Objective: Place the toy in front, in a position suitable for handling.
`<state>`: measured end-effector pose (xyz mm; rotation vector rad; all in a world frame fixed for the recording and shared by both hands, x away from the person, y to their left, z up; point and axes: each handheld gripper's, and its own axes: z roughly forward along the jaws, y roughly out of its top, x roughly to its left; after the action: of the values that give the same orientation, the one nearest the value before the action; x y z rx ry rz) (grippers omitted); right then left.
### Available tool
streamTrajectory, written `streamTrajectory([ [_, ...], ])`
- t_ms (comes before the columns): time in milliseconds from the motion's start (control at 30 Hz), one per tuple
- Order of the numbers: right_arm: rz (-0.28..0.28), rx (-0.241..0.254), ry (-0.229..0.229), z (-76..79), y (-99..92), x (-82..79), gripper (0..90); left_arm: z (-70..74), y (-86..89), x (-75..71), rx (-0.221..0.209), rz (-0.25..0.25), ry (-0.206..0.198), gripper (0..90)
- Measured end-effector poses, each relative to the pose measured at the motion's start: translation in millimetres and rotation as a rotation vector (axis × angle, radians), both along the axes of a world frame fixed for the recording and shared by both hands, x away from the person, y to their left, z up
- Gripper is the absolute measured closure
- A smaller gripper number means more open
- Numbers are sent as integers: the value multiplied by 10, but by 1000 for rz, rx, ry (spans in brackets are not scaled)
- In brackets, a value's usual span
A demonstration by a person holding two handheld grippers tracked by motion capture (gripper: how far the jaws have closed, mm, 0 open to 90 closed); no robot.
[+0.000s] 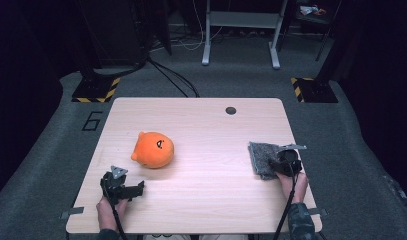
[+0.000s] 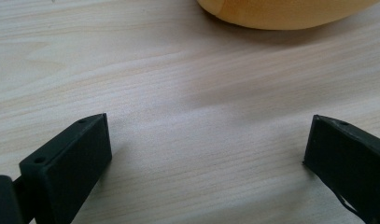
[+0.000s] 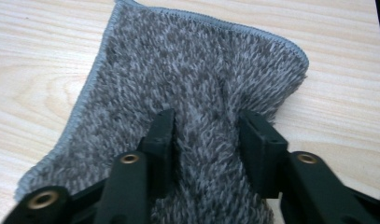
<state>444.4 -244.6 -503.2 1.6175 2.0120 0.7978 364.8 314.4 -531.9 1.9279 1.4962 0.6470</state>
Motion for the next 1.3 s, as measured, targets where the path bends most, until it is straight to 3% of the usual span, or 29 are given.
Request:
streamTrajectory([
  [33, 0, 0, 0, 0, 0, 0, 552, 0, 0, 0, 0, 0, 0, 2],
  [100, -24, 3, 4, -5, -12, 3, 419, 0, 0, 0, 0, 0, 0, 2],
  [133, -24, 3, 4, -5, -12, 3, 419, 0, 0, 0, 0, 0, 0, 2],
  [167, -31, 2, -12, 19, -42, -21, 297, 0, 0, 0, 0, 0, 0, 2],
  [233, -34, 12, -25, 40, -60, -45, 270, 0, 0, 0, 0, 0, 0, 2],
  [300, -31, 34, -49, 100, -121, -120, 170, 0, 0, 0, 0, 0, 0, 3],
  [400, -17, 56, -51, 149, -176, -225, 134, 0, 0, 0, 0, 0, 0, 2],
  [533, -18, 61, -50, 101, -245, -408, 51, -4, -6, 0, -6, 6, -5, 3],
  [733, -25, 52, -52, -66, -303, -654, 17, -3, -6, 1, -7, 6, -5, 2],
  [833, -29, 31, -41, -238, -314, -782, 4, -3, -6, 1, -7, 6, -5, 2],
  [867, -29, 31, -41, -238, -314, -782, 4, -3, -6, 1, -7, 6, -5, 2],
  [900, -17, 16, -69, -230, -310, -816, 13, -1, -4, 1, -9, 4, -2, 2],
  [1067, 6, -11, -56, -251, -271, -799, 7, -1, -3, 3, -8, 1, -2, 2],
  [1300, 13, -35, -89, -263, -251, -826, 7, -4, -12, 6, -8, 11, -6, 1],
])
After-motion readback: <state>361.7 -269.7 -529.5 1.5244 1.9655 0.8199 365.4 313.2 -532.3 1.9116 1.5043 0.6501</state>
